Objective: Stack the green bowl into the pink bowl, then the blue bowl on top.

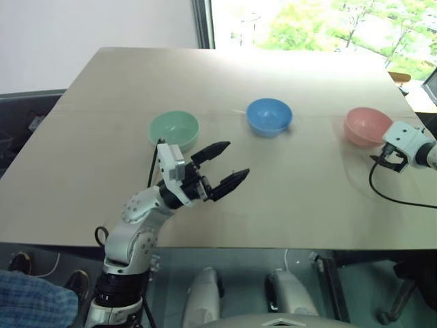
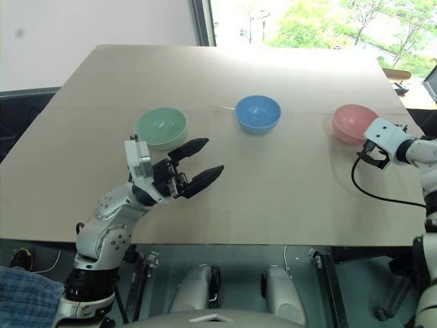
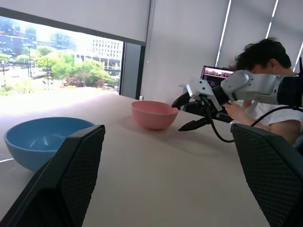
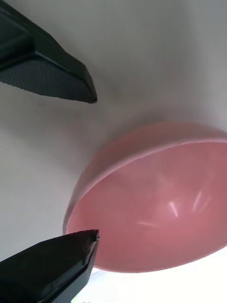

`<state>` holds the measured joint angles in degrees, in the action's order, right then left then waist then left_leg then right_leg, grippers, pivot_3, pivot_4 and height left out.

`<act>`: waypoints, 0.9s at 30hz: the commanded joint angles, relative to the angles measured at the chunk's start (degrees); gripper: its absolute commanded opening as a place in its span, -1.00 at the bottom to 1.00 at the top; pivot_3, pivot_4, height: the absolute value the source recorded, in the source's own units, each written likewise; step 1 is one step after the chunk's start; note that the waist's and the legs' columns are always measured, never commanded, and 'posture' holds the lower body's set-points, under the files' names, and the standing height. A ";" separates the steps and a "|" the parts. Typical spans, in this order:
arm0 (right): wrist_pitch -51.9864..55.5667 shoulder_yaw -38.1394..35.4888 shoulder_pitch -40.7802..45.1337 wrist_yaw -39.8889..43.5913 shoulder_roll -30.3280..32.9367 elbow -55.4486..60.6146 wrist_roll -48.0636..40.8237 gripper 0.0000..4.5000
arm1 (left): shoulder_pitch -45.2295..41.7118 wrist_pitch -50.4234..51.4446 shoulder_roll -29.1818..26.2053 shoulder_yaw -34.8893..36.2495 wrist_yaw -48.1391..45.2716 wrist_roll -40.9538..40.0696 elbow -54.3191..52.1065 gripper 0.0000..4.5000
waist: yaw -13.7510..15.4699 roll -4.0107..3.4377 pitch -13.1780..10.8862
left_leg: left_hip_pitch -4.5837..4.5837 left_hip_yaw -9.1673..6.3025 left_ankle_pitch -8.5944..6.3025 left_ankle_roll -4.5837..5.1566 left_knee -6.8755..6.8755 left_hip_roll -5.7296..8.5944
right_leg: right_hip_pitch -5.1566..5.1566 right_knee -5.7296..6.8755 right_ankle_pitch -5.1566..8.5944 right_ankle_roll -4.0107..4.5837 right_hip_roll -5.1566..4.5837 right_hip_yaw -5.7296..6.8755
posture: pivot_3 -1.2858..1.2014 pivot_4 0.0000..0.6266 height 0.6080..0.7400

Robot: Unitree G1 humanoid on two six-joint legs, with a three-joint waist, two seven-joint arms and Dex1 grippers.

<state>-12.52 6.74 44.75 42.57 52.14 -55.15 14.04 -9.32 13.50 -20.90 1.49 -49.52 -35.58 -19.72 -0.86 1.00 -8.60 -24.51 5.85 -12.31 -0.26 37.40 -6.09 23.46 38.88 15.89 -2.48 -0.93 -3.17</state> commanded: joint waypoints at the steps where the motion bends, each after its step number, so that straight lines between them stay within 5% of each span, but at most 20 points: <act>1: -3.76 3.88 7.31 -2.97 -1.13 -7.61 5.22 0.99 | -0.82 -1.32 0.31 -0.96 0.06 0.30 -2.56 1.00 | -0.04 -0.01 -0.01 | 0.00 0.03 0.00 -0.01 0.00 0.00 | 0.01 0.00 0.00 0.00 0.00 -0.02 | 0.03 -0.52 1.00; 7: -5.83 8.53 13.47 -3.79 -3.65 -15.32 10.25 0.99 | -1.08 -2.37 0.76 -1.78 0.17 1.20 -2.14 1.00 | -0.18 -0.02 -0.01 | 0.02 0.06 0.06 -0.10 -0.01 0.00 | 0.02 0.02 0.00 0.00 0.00 -0.05 | 0.03 -0.52 1.00; 14: -7.14 9.85 15.13 -3.19 -4.91 -17.56 11.76 0.03 | 0.52 -3.82 1.00 -1.85 0.36 2.19 -2.36 1.00 | -0.15 -0.03 -0.01 | 0.02 0.08 0.06 -0.11 -0.01 0.00 | 0.02 0.01 -0.01 0.00 -0.02 -0.06 | 0.03 -0.52 1.00; 19: -7.87 9.71 14.74 -3.15 -4.87 -17.79 11.74 -0.95 | 1.20 -3.88 1.30 -2.24 0.77 1.98 -3.19 1.00 | -0.15 -0.07 -0.04 | 0.02 0.09 0.06 -0.11 -0.01 0.00 | 0.02 0.02 -0.01 0.00 -0.02 -0.07 | 0.03 -0.52 1.00; 27: -9.12 8.08 14.98 2.55 -6.17 -14.42 8.39 -0.99 | 0.85 -4.45 0.19 -1.60 -0.74 2.04 -1.35 1.00 | -0.20 -0.10 -0.05 | 0.02 0.09 0.06 -0.11 -0.01 0.00 | 0.03 0.02 -0.01 0.00 -0.02 -0.07 | 0.03 -0.52 1.00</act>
<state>-20.58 16.61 58.26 42.70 45.96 -72.33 24.46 -8.10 10.21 -20.25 -0.53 -49.43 -33.22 -19.72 -1.07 0.90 -8.66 -24.49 5.94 -12.24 -0.37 37.38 -6.09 23.49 38.90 15.89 -2.48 -0.94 -3.24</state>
